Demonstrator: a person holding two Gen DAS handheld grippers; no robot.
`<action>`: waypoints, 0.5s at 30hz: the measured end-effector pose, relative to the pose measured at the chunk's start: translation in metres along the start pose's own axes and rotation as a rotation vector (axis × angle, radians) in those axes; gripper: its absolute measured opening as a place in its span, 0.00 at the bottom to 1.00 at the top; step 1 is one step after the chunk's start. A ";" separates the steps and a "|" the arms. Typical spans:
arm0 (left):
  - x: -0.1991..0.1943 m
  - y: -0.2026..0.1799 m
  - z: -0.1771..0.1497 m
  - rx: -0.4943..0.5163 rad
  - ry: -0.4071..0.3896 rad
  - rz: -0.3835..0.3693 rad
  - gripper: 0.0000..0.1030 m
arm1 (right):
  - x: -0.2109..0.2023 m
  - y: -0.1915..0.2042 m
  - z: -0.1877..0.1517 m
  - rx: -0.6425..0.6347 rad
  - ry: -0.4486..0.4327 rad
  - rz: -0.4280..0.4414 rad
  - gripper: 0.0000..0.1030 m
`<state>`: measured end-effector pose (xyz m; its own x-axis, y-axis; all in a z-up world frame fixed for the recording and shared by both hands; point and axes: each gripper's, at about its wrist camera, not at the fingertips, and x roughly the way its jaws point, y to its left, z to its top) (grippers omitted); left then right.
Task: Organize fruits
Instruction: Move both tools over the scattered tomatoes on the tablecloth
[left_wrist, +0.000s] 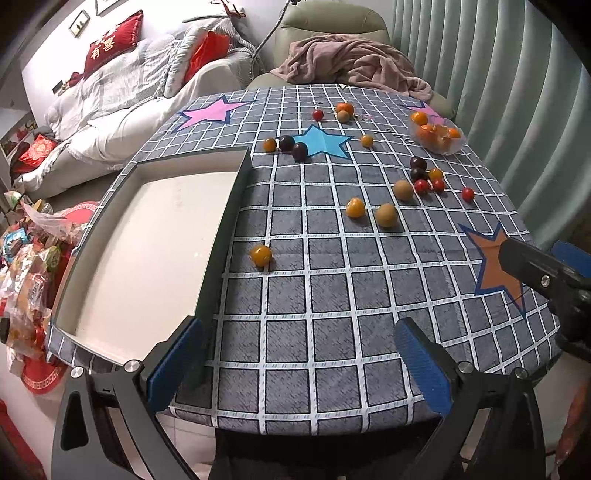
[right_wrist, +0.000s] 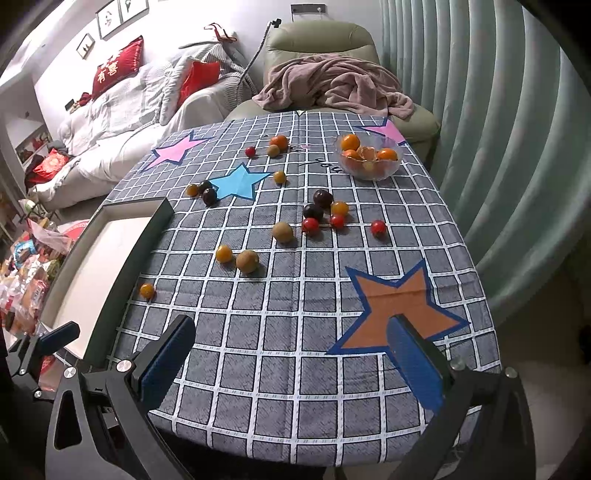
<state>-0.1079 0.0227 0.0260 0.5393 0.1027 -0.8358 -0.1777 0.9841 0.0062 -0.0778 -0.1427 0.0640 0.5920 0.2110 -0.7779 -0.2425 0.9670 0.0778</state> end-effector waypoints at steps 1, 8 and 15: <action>0.000 0.001 0.000 -0.002 0.003 0.001 1.00 | 0.000 0.000 0.000 0.001 0.002 0.000 1.00; 0.006 0.001 -0.002 -0.008 0.023 0.001 1.00 | 0.004 -0.004 -0.004 0.011 0.015 0.004 1.00; 0.014 -0.001 -0.003 -0.006 0.047 -0.001 1.00 | 0.011 -0.009 -0.004 0.026 0.027 0.010 1.00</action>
<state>-0.1026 0.0222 0.0125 0.5000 0.0942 -0.8609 -0.1823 0.9832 0.0017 -0.0720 -0.1496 0.0521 0.5683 0.2176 -0.7935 -0.2281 0.9683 0.1021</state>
